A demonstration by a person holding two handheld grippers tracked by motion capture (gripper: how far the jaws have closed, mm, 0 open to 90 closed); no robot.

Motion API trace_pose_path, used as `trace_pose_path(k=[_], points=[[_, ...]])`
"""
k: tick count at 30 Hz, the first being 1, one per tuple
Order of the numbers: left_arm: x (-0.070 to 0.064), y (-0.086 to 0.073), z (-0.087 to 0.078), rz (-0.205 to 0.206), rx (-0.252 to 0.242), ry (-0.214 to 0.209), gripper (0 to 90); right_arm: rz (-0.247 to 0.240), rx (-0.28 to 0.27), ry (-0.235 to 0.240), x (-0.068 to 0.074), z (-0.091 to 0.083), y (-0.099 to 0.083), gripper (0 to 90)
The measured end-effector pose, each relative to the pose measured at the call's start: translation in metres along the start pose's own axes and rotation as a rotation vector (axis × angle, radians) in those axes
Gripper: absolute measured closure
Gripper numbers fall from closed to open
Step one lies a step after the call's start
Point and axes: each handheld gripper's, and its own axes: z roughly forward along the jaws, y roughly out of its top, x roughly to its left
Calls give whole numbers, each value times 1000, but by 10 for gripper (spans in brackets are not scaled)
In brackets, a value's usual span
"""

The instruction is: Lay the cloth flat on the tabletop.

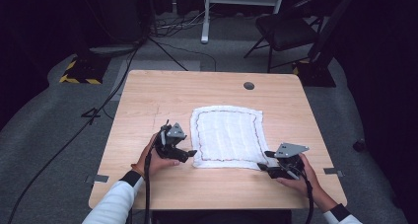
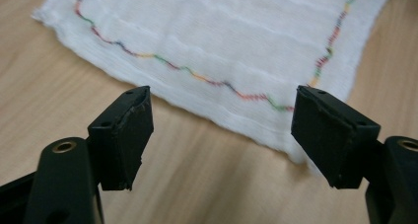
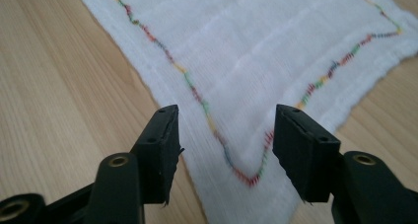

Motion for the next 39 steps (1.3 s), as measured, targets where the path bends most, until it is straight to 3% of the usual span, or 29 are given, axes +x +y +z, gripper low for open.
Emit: trace_pose_path(k=[3, 5, 6, 8, 9, 11, 17, 19, 22, 24, 29, 34, 39], points=[[8, 8, 5, -7, -35, 58, 230, -37, -22, 17, 10, 10, 13, 434], [13, 13, 9, 2, -37, 67, 236, -65, -32, 42, 19, 21, 25, 416], [16, 16, 12, 5, -36, 84, 234, -76, -35, 51, 22, 25, 29, 414], [17, 19, 19, 26, -33, 159, 238, -105, -44, 75, 31, 37, 40, 410], [20, 21, 23, 24, -11, 156, 234, -118, -47, 85, 35, 43, 45, 411], [27, 27, 29, 2, 5, 167, 206, -142, -46, 106, 44, 55, 56, 421], [55, 40, 41, -75, -36, 199, 210, -210, -73, 171, 72, 85, 82, 478], [63, 44, 49, -123, -40, 208, 210, -221, -77, 196, 79, 94, 88, 491], [73, 48, 60, -133, -28, 239, 212, -247, -66, 218, 91, 108, 96, 493], [78, 50, 66, -137, -13, 243, 220, -256, -63, 214, 96, 115, 99, 493], [90, 51, 85, -193, 2, 257, 220, -231, -48, 207, 103, 134, 102, 487], [96, 50, 89, -214, 27, 249, 196, -238, -35, 173, 108, 139, 104, 498], [100, 47, 86, -233, 17, 244, 215, -210, -38, 158, 107, 141, 105, 641]])
